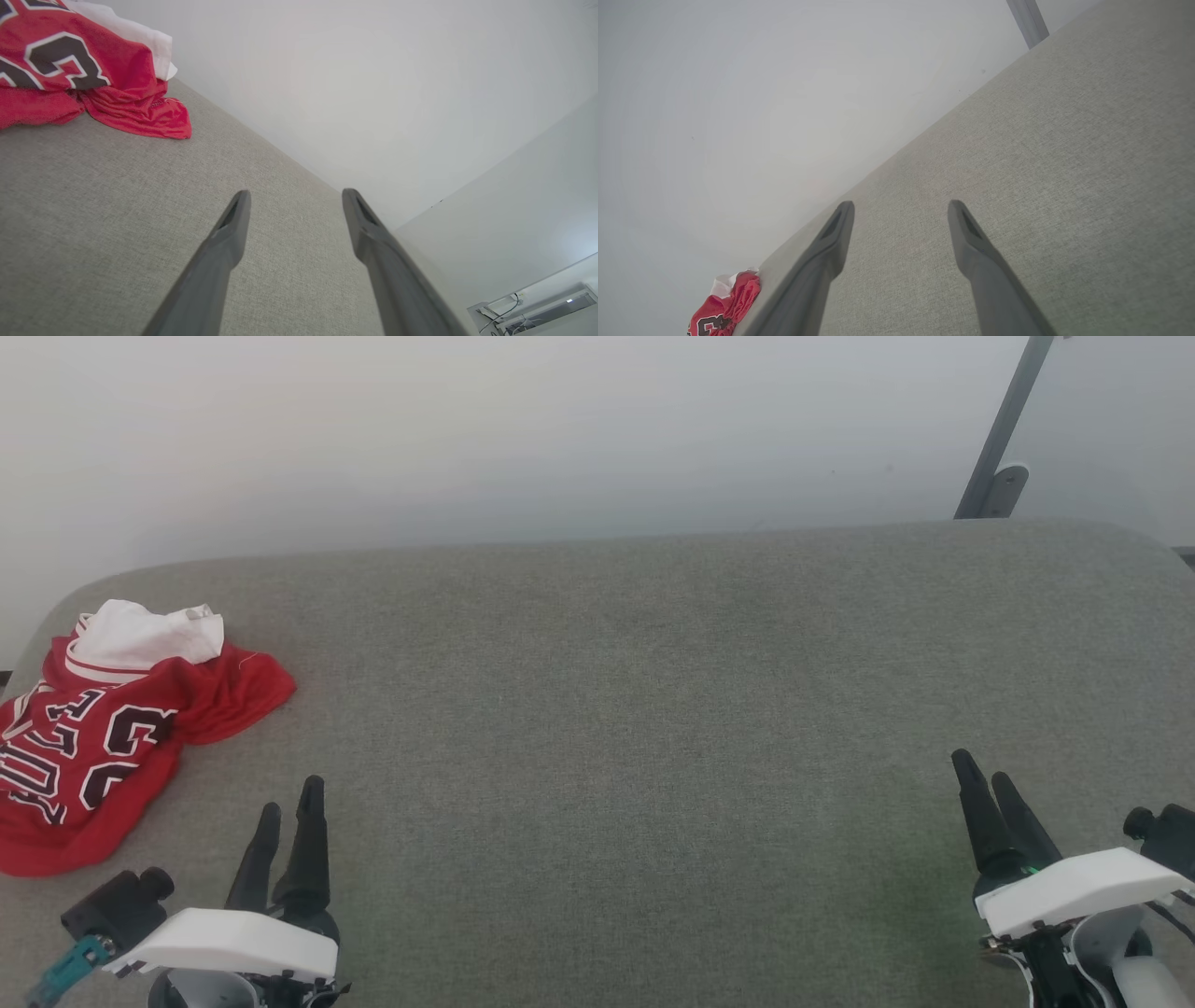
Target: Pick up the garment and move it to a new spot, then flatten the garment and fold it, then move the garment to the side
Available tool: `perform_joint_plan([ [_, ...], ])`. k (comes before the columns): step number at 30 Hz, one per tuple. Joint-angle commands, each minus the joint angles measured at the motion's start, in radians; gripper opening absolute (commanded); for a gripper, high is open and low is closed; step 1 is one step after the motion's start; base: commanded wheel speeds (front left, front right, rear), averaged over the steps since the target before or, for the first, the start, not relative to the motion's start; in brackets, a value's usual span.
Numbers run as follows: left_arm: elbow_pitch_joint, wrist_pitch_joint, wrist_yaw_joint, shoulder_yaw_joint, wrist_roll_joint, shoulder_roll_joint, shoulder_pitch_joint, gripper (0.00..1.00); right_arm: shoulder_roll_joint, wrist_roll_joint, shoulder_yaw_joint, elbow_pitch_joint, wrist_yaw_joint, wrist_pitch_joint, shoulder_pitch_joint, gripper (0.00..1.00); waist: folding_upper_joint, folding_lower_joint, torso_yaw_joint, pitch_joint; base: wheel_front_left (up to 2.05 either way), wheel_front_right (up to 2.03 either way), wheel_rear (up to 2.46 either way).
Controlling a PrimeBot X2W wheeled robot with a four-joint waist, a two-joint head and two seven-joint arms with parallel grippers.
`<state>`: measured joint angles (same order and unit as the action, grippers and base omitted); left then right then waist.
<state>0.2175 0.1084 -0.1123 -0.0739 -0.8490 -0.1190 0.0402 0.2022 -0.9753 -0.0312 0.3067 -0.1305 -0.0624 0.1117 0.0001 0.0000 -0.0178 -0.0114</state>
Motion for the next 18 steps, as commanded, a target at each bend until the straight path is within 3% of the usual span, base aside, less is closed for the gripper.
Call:
perform_joint_plan([
  [1, -0.009, 0.01, -0.008, -0.005, 0.033, -0.004, 0.0, 1.0, 0.01, 0.025, -0.001, -0.011, 0.0, -0.012, 0.022, 1.0, -0.0001, 0.0, 0.0, 0.0, 0.0, 0.0, 0.0],
  [18, -0.01, 0.058, -0.017, -0.01, 0.212, -0.006, -0.008, 1.0, 0.028, 0.175, -0.012, -0.027, 0.0, -0.037, 0.016, 1.0, -0.0001, 0.0, 0.0, -0.005, 0.0, 0.0, 0.0],
])
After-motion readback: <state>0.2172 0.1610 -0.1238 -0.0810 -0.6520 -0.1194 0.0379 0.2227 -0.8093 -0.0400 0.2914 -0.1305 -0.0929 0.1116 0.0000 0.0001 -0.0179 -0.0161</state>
